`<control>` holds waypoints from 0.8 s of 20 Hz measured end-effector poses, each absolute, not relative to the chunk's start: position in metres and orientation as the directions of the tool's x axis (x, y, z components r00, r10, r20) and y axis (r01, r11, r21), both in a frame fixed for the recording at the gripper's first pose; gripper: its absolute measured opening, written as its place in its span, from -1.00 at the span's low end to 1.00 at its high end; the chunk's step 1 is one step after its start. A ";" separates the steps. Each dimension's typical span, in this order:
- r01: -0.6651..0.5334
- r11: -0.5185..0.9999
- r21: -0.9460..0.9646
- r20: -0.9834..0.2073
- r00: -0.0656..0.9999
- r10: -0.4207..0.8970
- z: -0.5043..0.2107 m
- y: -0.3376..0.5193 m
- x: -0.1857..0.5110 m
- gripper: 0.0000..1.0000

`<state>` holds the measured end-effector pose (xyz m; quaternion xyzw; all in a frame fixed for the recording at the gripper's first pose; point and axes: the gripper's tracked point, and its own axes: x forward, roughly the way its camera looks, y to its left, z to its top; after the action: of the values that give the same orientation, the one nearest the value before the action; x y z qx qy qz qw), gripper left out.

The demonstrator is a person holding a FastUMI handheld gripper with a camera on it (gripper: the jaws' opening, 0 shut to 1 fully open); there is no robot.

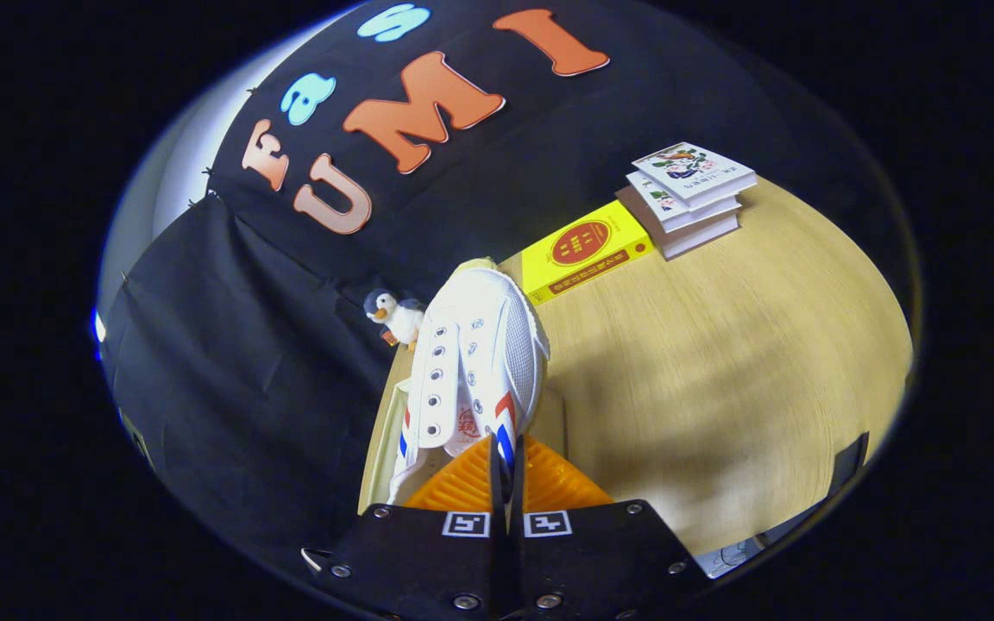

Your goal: Open the storage box then place both shoes into the box .Put the left shoe in first, then the right shoe, with the right side of both shoes facing outward in a uniform manner.

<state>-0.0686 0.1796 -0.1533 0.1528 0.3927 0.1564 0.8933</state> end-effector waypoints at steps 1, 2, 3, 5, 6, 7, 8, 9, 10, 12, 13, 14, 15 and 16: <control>-0.160 0.905 0.393 -0.659 0.638 0.399 -0.156 0.191 -0.071 -1.00; -0.163 0.907 0.388 -0.663 0.634 0.398 -0.157 0.201 -0.075 -1.00; -0.167 0.910 0.380 -0.672 0.626 0.395 -0.161 0.211 -0.078 -1.00; -0.176 0.914 0.367 -0.685 0.614 0.393 -0.171 0.229 -0.083 -1.00; -0.174 0.918 0.357 -0.695 0.607 0.385 -0.178 0.237 -0.085 -1.00; -0.171 0.925 0.338 -0.709 0.601 0.370 -0.185 0.241 -0.087 -1.00; -0.168 0.935 0.312 -0.721 0.599 0.348 -0.191 0.243 -0.087 -1.00; -0.163 0.946 0.281 -0.733 0.599 0.321 -0.198 0.245 -0.087 -1.00; -0.158 0.955 0.252 -0.745 0.598 0.296 -0.205 0.248 -0.087 -1.00; -0.144 0.971 0.193 -0.766 0.596 0.240 -0.218 0.247 -0.086 -1.00; -0.138 0.978 0.158 -0.776 0.596 0.209 -0.224 0.246 -0.085 -1.00; -0.136 0.983 0.123 -0.783 0.596 0.180 -0.229 0.245 -0.084 -1.00; -0.135 0.987 0.092 -0.788 0.596 0.155 -0.232 0.245 -0.083 -1.00; -0.137 0.989 0.062 -0.794 0.594 0.132 -0.235 0.246 -0.083 -1.00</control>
<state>-0.0832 0.2457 -0.2350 -0.0030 0.4442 0.0754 0.8927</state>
